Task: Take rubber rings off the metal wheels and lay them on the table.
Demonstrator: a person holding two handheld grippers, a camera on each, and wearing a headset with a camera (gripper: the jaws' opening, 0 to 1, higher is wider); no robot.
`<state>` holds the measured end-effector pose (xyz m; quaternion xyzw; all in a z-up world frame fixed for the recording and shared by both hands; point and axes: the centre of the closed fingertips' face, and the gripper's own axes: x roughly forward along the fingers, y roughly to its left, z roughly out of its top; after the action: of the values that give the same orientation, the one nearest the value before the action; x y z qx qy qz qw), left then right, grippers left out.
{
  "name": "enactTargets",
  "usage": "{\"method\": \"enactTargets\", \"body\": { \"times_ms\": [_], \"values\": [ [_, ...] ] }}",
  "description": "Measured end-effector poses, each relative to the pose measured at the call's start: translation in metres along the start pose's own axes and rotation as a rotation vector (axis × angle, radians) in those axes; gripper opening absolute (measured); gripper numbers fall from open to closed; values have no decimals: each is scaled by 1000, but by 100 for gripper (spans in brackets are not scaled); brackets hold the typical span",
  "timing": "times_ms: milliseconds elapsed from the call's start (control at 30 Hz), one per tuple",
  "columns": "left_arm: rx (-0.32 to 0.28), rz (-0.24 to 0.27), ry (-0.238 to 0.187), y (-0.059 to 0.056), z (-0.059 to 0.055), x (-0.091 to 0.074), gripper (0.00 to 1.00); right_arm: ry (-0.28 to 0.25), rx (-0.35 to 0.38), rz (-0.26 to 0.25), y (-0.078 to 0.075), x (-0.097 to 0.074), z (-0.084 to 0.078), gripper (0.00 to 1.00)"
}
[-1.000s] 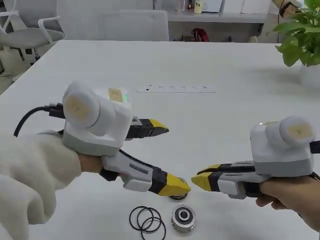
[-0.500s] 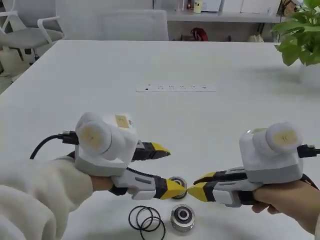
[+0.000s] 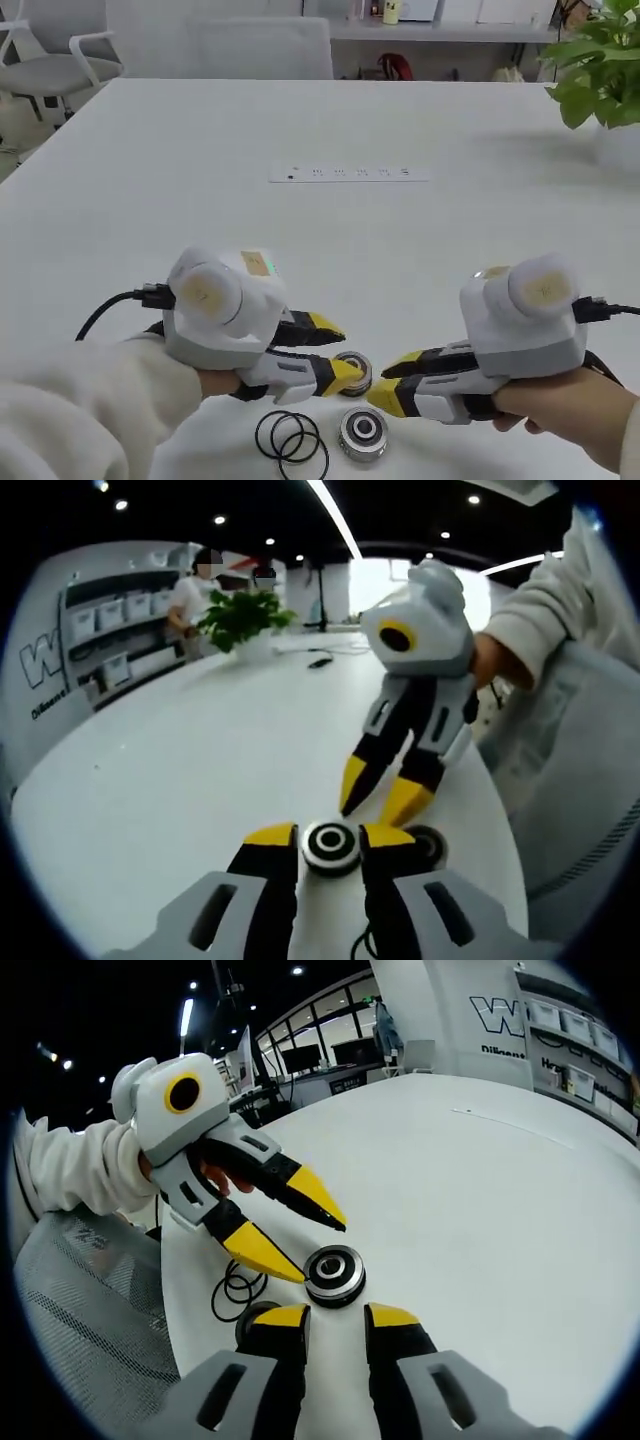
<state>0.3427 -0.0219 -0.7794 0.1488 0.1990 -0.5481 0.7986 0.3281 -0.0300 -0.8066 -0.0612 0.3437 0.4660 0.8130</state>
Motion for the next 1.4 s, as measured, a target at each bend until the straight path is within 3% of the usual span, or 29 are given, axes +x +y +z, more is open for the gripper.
{"method": "enactTargets", "body": {
  "times_ms": [200, 333, 367, 533, 733, 800, 900, 1067, 1200, 1300, 1400],
  "values": [
    [-29, 12, 10, 2, -4, 2, 20, -11, -15, -16, -3, 3, 1, 21],
    [-11, 2, 44, -2, -13, 4, 18, -15, -11, -16, -3, 5, 1, 19],
    [-20, 2, 22, -2, -9, 4, 18, -19, -9, -16, -3, 5, 2, 20],
    [9, 11, 35, -1, -11, 4, 14, -28, -3, -14, -2, 6, 3, 20],
    [-7, 11, 34, -2, -11, 4, 14, -33, -7, -1, 0, 8, 3, 17],
    [-10, 12, 34, -2, -11, 4, 14, -35, -26, 0, 0, 8, 4, 17],
    [-11, 14, 32, -2, -11, 4, 14, -14, -117, -23, -2, 9, 2, 16],
    [-15, 16, 28, -2, -11, 5, 14, -9, -75, -14, -2, 8, 2, 13],
    [-19, 19, 26, -2, -11, 5, 14, -5, -47, -21, -6, 6, -1, 1],
    [-20, 21, 24, -2, -10, 5, 14, -6, -38, -23, -6, 6, 0, 1],
    [-19, 22, 22, -2, -10, 5, 14, -15, 55, -29, -8, 6, 0, 0]
  ]
}}
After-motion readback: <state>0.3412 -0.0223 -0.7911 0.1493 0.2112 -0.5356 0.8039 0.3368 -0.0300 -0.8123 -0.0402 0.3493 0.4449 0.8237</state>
